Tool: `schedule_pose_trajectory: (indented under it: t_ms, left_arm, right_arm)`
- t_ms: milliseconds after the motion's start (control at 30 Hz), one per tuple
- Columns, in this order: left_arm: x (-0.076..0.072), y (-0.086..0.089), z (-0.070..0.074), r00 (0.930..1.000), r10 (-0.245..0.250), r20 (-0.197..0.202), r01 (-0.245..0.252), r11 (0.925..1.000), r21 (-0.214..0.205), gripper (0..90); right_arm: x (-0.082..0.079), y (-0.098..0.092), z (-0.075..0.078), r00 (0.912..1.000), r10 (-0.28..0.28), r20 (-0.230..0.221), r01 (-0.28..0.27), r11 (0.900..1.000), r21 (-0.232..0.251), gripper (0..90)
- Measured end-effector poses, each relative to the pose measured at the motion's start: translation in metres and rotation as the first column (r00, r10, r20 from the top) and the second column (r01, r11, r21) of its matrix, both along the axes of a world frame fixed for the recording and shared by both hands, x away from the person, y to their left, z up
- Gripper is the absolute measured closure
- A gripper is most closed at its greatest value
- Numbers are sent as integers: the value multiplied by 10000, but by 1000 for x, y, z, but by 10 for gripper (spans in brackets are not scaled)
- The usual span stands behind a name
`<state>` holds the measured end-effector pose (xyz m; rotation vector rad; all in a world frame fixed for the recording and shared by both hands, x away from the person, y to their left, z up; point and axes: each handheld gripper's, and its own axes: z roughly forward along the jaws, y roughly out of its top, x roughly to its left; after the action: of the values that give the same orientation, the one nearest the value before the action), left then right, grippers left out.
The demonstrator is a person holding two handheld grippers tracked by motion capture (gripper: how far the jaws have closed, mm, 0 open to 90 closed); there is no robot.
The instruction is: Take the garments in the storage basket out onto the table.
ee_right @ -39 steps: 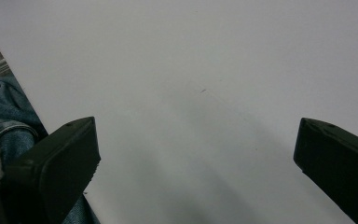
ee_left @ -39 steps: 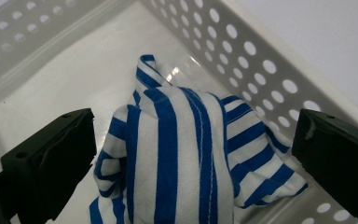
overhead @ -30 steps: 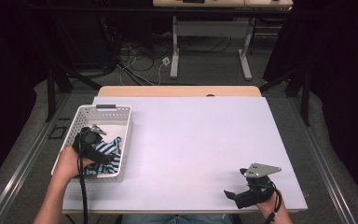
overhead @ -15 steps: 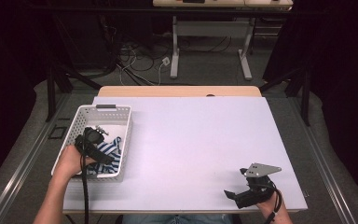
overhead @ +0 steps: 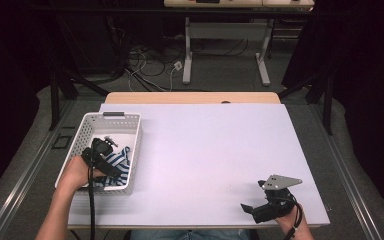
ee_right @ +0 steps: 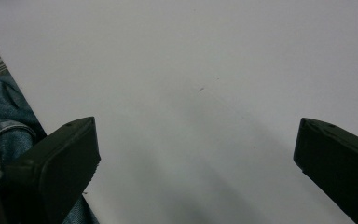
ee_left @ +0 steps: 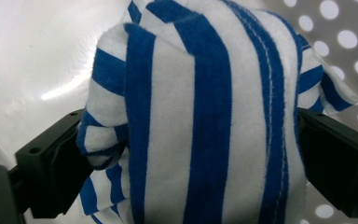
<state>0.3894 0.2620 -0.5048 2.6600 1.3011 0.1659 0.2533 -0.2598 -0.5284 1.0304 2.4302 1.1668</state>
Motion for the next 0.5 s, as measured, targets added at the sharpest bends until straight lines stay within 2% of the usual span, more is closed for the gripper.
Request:
schedule_pose_trajectory:
  t_ms: [200, 367, 500]
  left_arm:
    - [0, 0, -2, 9998, 11, -209, -8, 9999, 151, 143]
    - [-1, 2, -4, 9999, 25, -165, -22, 9998, 192, 270]
    - [-4, 3, -6, 10000, -80, -53, 81, 9997, 231, 348]
  right_arm:
    - [0, -1, 0, 10000, 5, 85, -5, 10000, 3, 0]
    - [-1, 0, 0, 10000, -6, -16, 6, 10000, 3, 0]
    - [-1, -1, 0, 10000, -37, 90, 37, 10000, -30, 0]
